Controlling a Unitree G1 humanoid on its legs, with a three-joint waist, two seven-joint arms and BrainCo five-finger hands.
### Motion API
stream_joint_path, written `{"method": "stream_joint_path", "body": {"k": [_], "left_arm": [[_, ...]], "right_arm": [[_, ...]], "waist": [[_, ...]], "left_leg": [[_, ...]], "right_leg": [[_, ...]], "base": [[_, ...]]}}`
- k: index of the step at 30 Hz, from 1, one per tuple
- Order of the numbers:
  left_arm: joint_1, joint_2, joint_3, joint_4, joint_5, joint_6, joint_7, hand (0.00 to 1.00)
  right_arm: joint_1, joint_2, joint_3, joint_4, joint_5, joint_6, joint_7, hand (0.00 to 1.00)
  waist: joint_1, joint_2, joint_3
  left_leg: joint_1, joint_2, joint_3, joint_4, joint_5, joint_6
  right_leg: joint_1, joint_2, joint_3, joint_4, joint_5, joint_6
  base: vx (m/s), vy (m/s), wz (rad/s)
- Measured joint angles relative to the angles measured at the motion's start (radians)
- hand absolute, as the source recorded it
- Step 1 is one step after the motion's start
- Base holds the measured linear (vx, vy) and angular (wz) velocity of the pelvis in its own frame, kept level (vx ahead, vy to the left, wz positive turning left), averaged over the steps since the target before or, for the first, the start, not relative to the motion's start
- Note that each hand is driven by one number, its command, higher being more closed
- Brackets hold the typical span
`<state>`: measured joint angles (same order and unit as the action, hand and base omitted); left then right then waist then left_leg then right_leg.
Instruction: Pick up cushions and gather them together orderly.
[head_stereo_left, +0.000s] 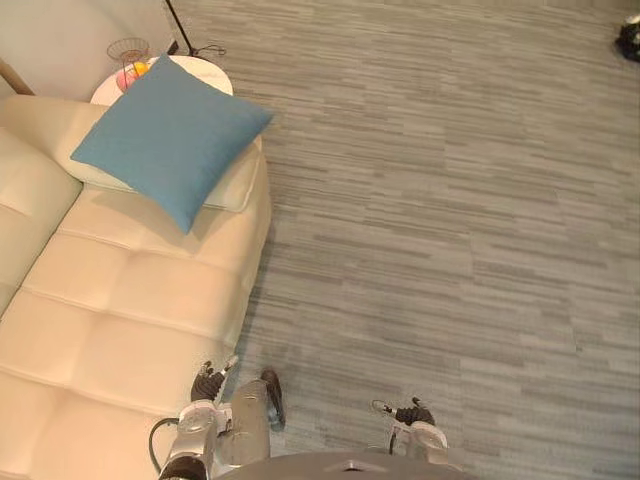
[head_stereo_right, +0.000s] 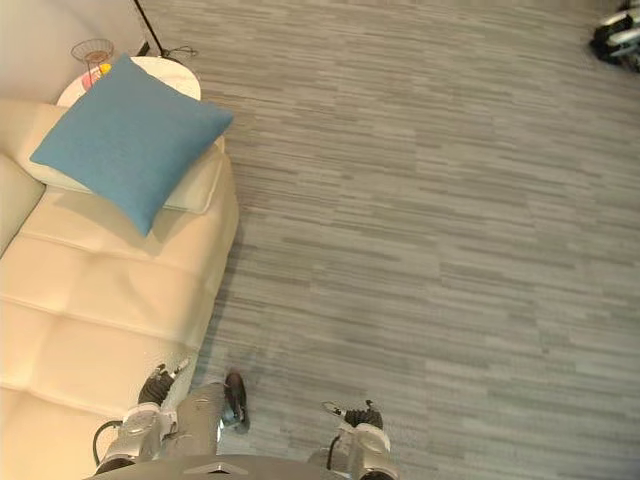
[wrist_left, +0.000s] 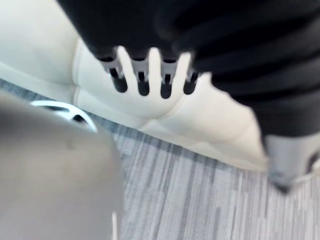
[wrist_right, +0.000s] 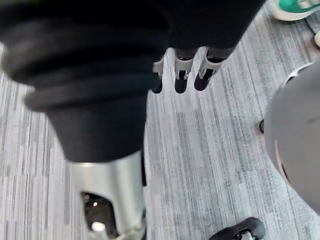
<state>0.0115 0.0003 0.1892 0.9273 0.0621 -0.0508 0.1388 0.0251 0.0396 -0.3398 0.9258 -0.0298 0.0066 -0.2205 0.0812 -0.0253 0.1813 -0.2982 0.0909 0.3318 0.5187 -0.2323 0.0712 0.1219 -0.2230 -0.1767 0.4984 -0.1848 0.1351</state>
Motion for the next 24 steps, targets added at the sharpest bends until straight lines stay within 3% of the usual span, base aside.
{"method": "stream_joint_path", "body": {"k": [1, 3, 4, 7, 9, 11, 12, 13, 14, 15, 17, 18, 19, 20, 21, 22, 24], "left_arm": [[0.0, 0.008, -0.009, 0.024, 0.0, 0.002, -0.001, 0.0], [0.002, 0.022, -0.034, 0.039, 0.001, 0.012, -0.001, 0.0], [0.009, 0.022, -0.038, 0.047, 0.0, 0.018, -0.001, 0.0], [0.019, 0.021, -0.038, 0.054, -0.001, 0.022, -0.001, 0.0], [0.015, 0.021, -0.04, 0.075, 0.0, 0.022, -0.001, 0.0], [0.01, 0.024, -0.04, 0.088, 0.001, 0.022, 0.0, 0.0], [0.008, 0.024, -0.038, 0.098, 0.004, 0.021, 0.0, 0.0], [0.008, 0.017, -0.037, 0.108, 0.004, 0.02, 0.001, 0.0], [0.009, 0.012, -0.037, 0.114, 0.011, 0.02, 0.0, 0.0], [0.014, 0.007, -0.034, 0.11, 0.02, 0.014, 0.0, 0.0], [0.015, 0.0, -0.031, 0.11, 0.02, 0.011, 0.001, 0.0], [0.016, 0.0, -0.029, 0.108, 0.02, 0.011, 0.001, 0.0], [0.016, -0.004, -0.025, 0.102, 0.019, 0.011, -0.001, 0.0], [0.016, -0.004, -0.025, 0.097, 0.018, 0.01, -0.001, 0.0], [0.019, -0.004, -0.022, 0.086, 0.017, 0.011, 0.0, 0.0], [0.02, -0.005, -0.017, 0.07, 0.016, 0.011, -0.001, 0.0], [0.02, -0.004, -0.013, 0.063, 0.006, 0.007, -0.001, 0.0]], "right_arm": [[0.0, -0.002, 0.006, -0.007, -0.01, -0.002, 0.002, 0.0], [-0.001, -0.01, 0.019, -0.016, -0.016, -0.005, 0.004, 0.0], [-0.001, -0.018, 0.022, -0.017, -0.016, -0.004, 0.006, 0.0], [0.003, -0.033, 0.021, -0.013, -0.016, -0.005, 0.016, 0.0], [0.002, -0.046, 0.015, -0.007, -0.011, -0.007, 0.02, 0.0], [0.001, -0.046, 0.004, -0.003, -0.004, -0.008, 0.021, 0.0], [-0.001, -0.047, -0.016, 0.004, -0.003, -0.006, 0.023, 0.0], [-0.004, -0.052, -0.023, 0.009, -0.005, -0.005, 0.023, 0.0], [-0.007, -0.06, -0.028, 0.016, -0.008, -0.005, 0.023, 0.0], [-0.008, -0.061, -0.047, 0.014, -0.005, -0.01, 0.024, 0.0], [-0.008, -0.06, -0.059, 0.016, -0.007, -0.01, 0.024, 0.0], [-0.007, -0.06, -0.058, 0.016, -0.007, -0.01, 0.024, 0.0], [-0.001, -0.058, -0.056, 0.013, -0.007, -0.01, 0.024, 0.0], [-0.001, -0.058, -0.055, 0.013, -0.004, -0.01, 0.024, 0.0], [0.0, -0.059, -0.052, 0.013, -0.002, -0.011, 0.023, 0.0], [0.006, -0.057, -0.035, 0.016, 0.005, -0.009, 0.022, 0.0], [0.013, -0.051, -0.034, 0.018, 0.005, -0.01, 0.022, 0.0]], "waist": [[-0.008, 0.0, 0.001], [-0.025, 0.0, 0.0], [-0.034, 0.006, 0.001], [-0.043, 0.006, -0.004], [-0.058, 0.011, -0.006], [-0.061, 0.009, -0.004], [-0.068, 0.015, -0.005], [-0.065, 0.018, -0.003], [-0.051, 0.049, -0.01], [-0.049, 0.048, -0.008], [-0.054, 0.05, -0.01], [-0.054, 0.05, -0.01], [-0.063, 0.051, -0.011], [-0.064, 0.064, -0.015], [-0.065, 0.059, -0.009], [-0.06, 0.063, -0.004], [-0.048, 0.055, 0.001]], "left_leg": [[0.062, -0.013, 0.011, 0.0, -0.044, 0.004], [0.14, -0.024, 0.006, -0.015, -0.075, 0.004], [0.208, -0.034, -0.002, -0.067, -0.078, 0.002], [0.325, -0.034, -0.036, -0.167, -0.071, -0.021], [0.366, -0.023, -0.099, -0.228, -0.079, -0.05], [0.385, -0.015, -0.152, -0.254, -0.091, -0.072], [0.417, 0.001, -0.224, -0.294, -0.101, -0.097], [0.43, 0.013, -0.253, -0.312, -0.104, -0.105], [0.447, 0.019, -0.309, -0.352, -0.088, -0.111], [0.459, 0.019, -0.324, -0.356, -0.04, -0.119], [0.472, 0.039, -0.341, -0.323, -0.033, -0.132], [0.465, 0.046, -0.342, -0.292, -0.035, -0.135], [0.383, 0.07, -0.362, -0.117, -0.039, -0.149], [0.347, 0.081, -0.361, -0.041, -0.029, -0.164], [0.285, 0.11, -0.345, 0.096, -0.007, -0.189], [0.218, 0.145, -0.272, 0.242, -0.016, -0.181], [0.185, 0.145, -0.189, 0.282, -0.052, -0.175]], "right_leg": [[-0.091, -0.036, 0.052, 0.257, 0.07, 0.041], [-0.195, -0.063, 0.04, 0.51, 0.068, 0.024], [-0.256, -0.074, -0.013, 0.597, 0.032, -0.012], [-0.356, -0.061, -0.13, 0.489, -0.051, -0.05], [-0.41, -0.016, -0.131, 0.176, -0.056, -0.051], [-0.422, 0.008, -0.069, -0.081, 0.028, -0.038], [-0.401, 0.033, -0.024, -0.164, 0.176, -0.036], [-0.39, 0.049, -0.034, -0.158, 0.159, -0.052], [-0.379, 0.066, -0.06, -0.13, 0.101, -0.044], [-0.4, 0.061, -0.071, -0.034, 0.037, -0.065], [-0.389, 0.054, -0.096, 0.063, -0.058, -0.089], [-0.377, 0.054, -0.109, 0.07, -0.075, -0.093], [-0.34, 0.06, -0.149, 0.066, -0.102, -0.104], [-0.324, 0.063, -0.162, 0.06, -0.106, -0.111], [-0.285, 0.076, -0.18, 0.032, -0.113, -0.121], [-0.206, 0.09, -0.199, -0.027, -0.115, -0.125], [-0.126, 0.085, -0.213, -0.083, -0.113, -0.123]], "base": [[0.32, 0.1, -0.08], [0.41, 0.069, 0.08], [0.4, -0.014, 0.2], [0.32, -0.1, 0.29], [0.23, -0.216, 0.73], [0.33, -0.357, 0.96], [0.47, -0.445, 1.01], [0.53, -0.425, 0.87], [0.34, -0.242, 0.5], [0.4, -0.29, 0.53], [0.35, -0.255, 0.49], [0.4, -0.259, 0.59], [0.32, -0.198, 0.51], [0.47, -0.255, 0.59], [0.36, -0.147, 0.43], [0.34, -0.116, 0.38], [0.3, -0.067, 0.34]]}}
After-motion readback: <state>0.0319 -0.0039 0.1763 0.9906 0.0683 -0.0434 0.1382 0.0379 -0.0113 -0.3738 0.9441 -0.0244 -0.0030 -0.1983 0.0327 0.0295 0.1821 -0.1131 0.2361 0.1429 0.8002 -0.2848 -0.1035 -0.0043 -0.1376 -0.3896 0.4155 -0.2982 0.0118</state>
